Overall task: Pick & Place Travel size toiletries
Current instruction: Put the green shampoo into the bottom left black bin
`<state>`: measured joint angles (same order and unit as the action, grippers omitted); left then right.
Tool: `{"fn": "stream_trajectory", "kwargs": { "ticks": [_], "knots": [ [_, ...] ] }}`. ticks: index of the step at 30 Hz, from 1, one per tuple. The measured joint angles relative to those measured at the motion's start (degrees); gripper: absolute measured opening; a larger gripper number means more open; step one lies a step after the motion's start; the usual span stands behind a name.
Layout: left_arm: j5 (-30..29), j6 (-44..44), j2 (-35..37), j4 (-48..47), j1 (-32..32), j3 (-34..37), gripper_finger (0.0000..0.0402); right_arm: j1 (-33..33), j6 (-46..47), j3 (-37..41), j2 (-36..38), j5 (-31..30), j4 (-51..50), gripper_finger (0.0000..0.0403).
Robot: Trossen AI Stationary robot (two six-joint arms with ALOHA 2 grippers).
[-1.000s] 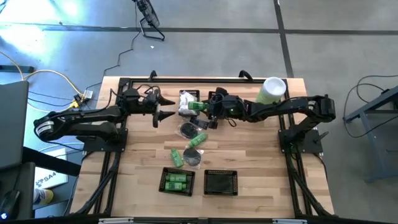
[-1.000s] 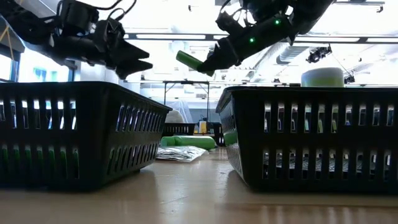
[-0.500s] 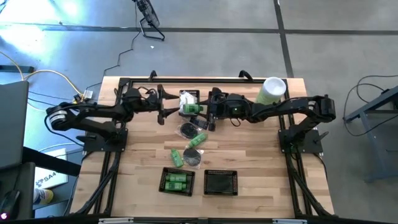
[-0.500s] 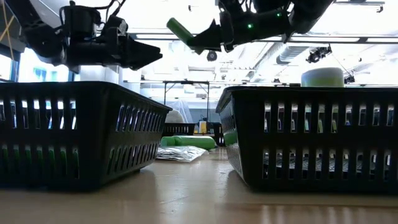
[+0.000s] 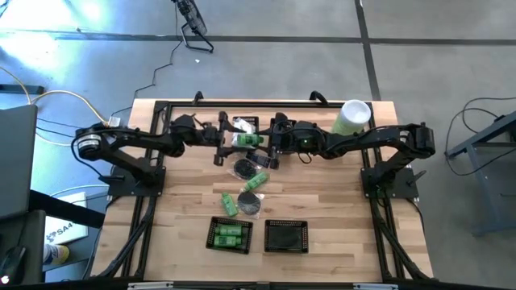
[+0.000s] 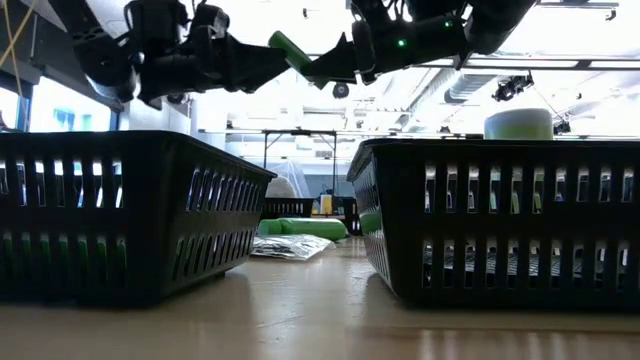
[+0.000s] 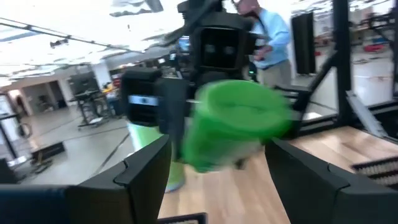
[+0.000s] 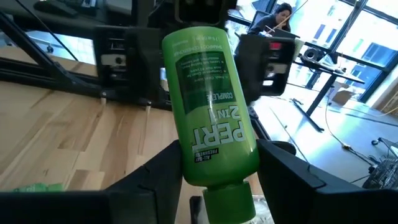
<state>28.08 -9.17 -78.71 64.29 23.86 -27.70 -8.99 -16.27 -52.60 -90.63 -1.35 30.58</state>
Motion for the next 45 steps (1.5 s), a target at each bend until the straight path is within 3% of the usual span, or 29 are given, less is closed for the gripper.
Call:
{"fn": "stream_trajectory", "kwargs": {
  "ticks": [33,45],
  "knots": [
    [-2.01,-2.56,-0.35,-2.75,-3.71,-1.64,0.0252,0.0,0.15,0.0,-0.01,0.07,-2.23,0.0178],
    [-2.51,-2.82,-0.31,-2.85,-3.67,-1.64,0.0185,0.0,0.57,0.0,0.0,-0.19,-2.42,0.0178]
  ]
}}
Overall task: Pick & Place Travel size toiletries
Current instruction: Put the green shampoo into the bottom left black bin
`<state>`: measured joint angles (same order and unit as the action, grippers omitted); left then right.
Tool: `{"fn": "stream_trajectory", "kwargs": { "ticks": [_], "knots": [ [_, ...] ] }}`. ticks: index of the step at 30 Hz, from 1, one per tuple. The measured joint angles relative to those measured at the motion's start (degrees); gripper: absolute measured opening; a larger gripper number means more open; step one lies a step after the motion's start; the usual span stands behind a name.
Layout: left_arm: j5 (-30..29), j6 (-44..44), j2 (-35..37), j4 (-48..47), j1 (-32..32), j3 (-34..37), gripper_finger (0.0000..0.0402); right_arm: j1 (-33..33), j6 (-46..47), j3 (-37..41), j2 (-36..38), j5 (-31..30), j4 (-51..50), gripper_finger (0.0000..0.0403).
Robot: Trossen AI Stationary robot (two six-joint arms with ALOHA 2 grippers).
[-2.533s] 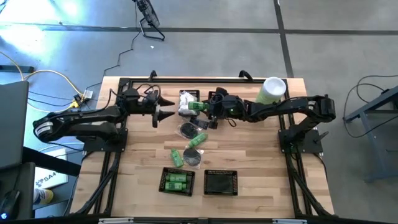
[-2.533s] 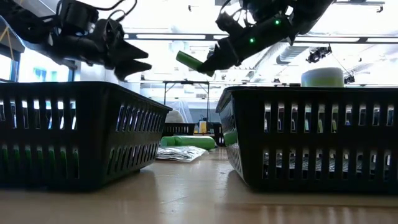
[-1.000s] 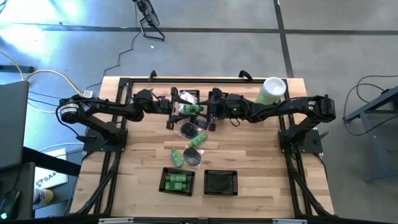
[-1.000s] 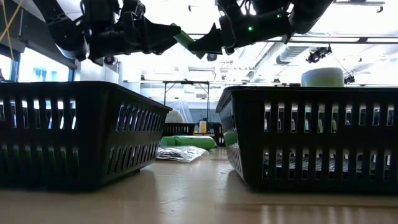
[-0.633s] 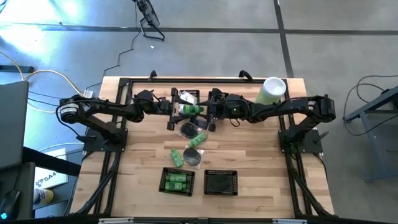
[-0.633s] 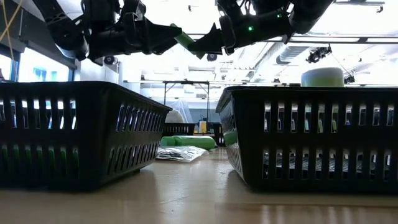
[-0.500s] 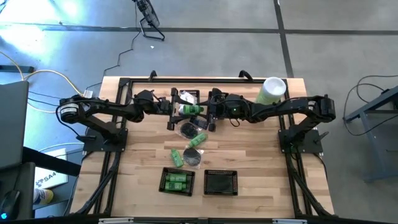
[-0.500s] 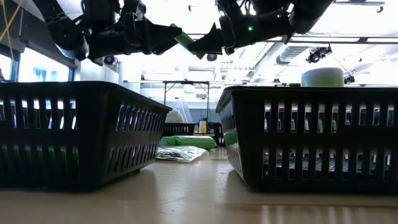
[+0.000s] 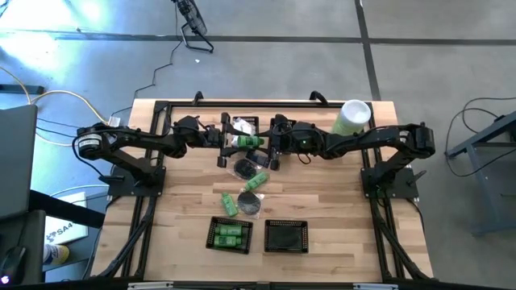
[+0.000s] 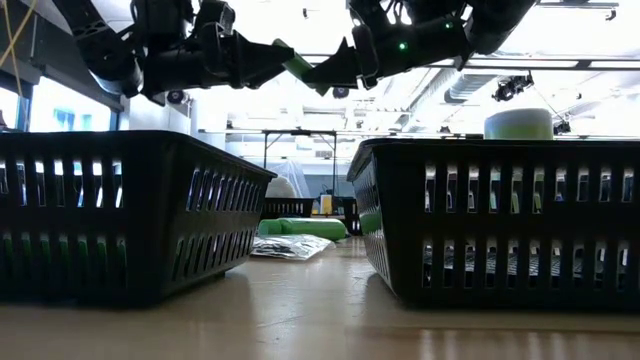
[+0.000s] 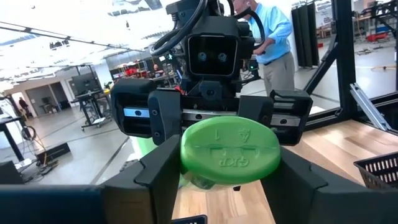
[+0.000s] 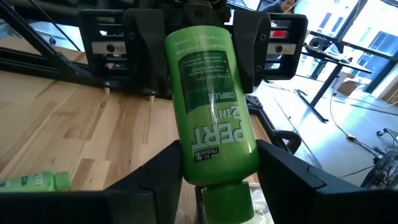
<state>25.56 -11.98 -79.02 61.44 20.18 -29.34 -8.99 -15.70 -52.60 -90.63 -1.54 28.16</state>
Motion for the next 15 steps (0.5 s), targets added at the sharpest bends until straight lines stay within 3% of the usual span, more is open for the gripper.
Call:
{"fn": "stream_trajectory", "kwargs": {
  "ticks": [15],
  "knots": [
    [0.4,0.77,0.0,-1.41,0.0,0.0,0.0193,0.0,-0.22,0.02,-0.02,0.23,-0.83,0.0178]
  ]
}}
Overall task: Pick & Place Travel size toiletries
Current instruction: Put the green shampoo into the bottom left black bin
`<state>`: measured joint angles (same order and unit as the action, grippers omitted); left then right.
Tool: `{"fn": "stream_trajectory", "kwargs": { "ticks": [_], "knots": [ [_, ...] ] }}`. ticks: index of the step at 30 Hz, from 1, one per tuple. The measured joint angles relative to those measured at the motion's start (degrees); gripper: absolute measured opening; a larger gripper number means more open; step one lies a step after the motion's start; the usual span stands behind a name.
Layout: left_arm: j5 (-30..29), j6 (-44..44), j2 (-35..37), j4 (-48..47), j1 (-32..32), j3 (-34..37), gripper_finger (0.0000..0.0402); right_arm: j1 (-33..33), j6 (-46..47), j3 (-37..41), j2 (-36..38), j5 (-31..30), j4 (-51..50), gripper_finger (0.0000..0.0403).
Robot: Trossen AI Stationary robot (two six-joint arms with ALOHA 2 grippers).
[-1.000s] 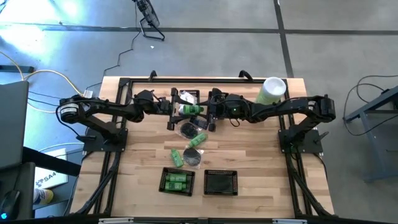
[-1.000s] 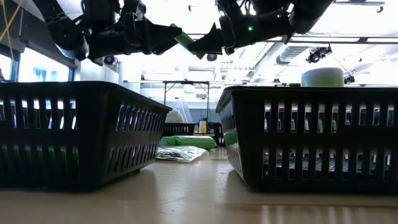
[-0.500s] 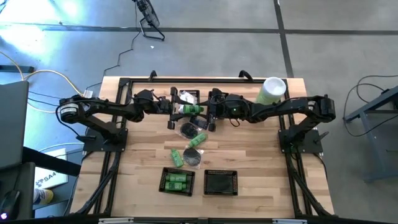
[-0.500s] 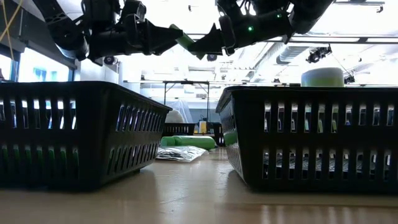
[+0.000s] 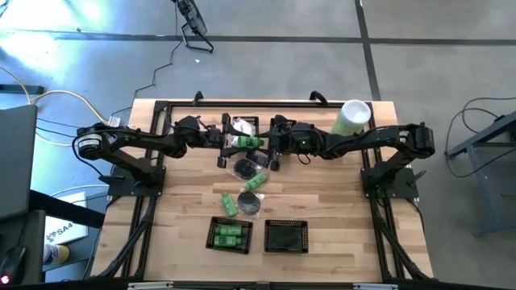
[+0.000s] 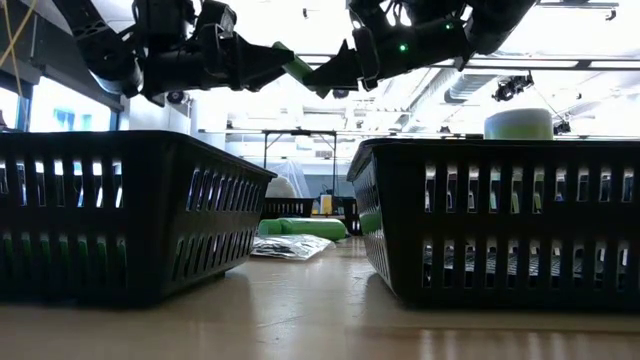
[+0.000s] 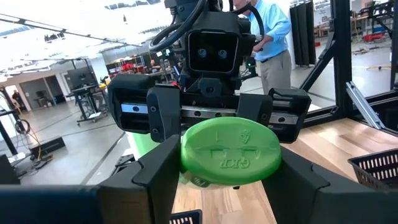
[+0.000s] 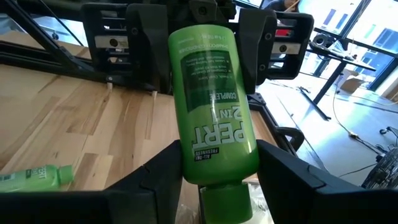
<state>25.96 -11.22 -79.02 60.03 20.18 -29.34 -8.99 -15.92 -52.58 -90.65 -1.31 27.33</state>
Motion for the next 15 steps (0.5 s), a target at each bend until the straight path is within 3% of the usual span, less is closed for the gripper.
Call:
{"fn": "stream_trajectory", "kwargs": {
  "ticks": [15],
  "knots": [
    [-1.23,1.11,0.0,-0.13,0.02,0.0,0.0193,-0.02,-0.22,0.02,0.0,-0.1,0.15,0.0178]
  ]
}}
